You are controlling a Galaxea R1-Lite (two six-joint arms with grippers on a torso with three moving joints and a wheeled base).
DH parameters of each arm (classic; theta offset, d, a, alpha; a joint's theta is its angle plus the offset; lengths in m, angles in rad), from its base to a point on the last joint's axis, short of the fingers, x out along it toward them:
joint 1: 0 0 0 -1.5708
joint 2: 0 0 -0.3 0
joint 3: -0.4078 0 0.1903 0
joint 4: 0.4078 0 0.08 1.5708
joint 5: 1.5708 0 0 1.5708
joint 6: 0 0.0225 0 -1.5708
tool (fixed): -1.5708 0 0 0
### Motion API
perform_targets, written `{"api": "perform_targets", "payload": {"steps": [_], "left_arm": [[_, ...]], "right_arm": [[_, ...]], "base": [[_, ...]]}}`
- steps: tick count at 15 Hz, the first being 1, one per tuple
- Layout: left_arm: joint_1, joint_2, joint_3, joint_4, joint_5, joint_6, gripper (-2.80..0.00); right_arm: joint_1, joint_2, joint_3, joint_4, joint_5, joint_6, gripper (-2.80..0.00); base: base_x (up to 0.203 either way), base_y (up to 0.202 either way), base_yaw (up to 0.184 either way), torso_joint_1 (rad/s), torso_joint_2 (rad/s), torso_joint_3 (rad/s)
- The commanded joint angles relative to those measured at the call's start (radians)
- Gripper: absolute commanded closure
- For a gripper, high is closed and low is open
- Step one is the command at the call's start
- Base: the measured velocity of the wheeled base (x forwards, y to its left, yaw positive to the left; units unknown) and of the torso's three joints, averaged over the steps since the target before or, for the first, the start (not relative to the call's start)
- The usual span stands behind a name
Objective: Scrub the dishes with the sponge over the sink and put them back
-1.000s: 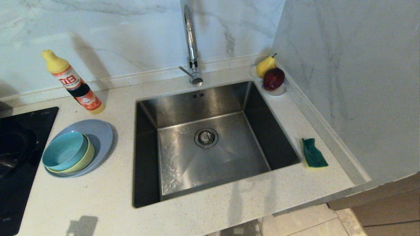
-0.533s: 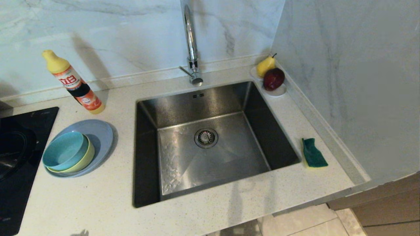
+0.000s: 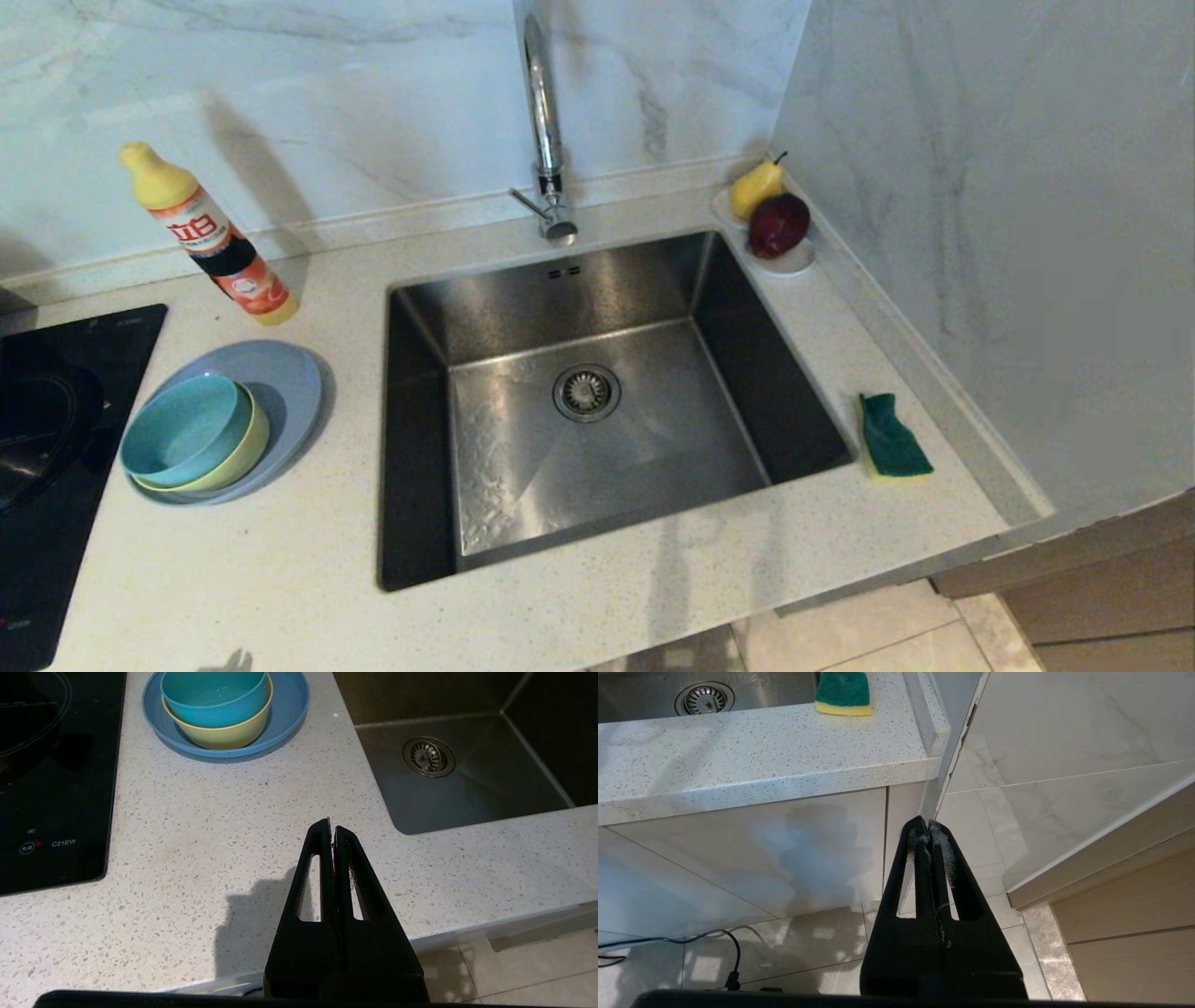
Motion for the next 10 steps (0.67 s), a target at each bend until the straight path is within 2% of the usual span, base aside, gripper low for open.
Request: {"api": "perform_targets", "payload": {"steps": [1,10], "left_arm": [[0.000,0.001,0.028,-0.001,0.001,-0.001,0.00],[0.000,0.001,0.028,-0.001,0.001,-0.001,0.00]], "right_arm": [[0.000,0.000,0.000,0.000,-0.001,0.017,0.00],[0.000,0.000,0.000,-0.002,-0.004,0.023,0.00]], "base": [[0.000,0.000,0.000,0.000,0.00,0.000],[0.000,0.000,0.000,0.000,0.00,0.000]]}}
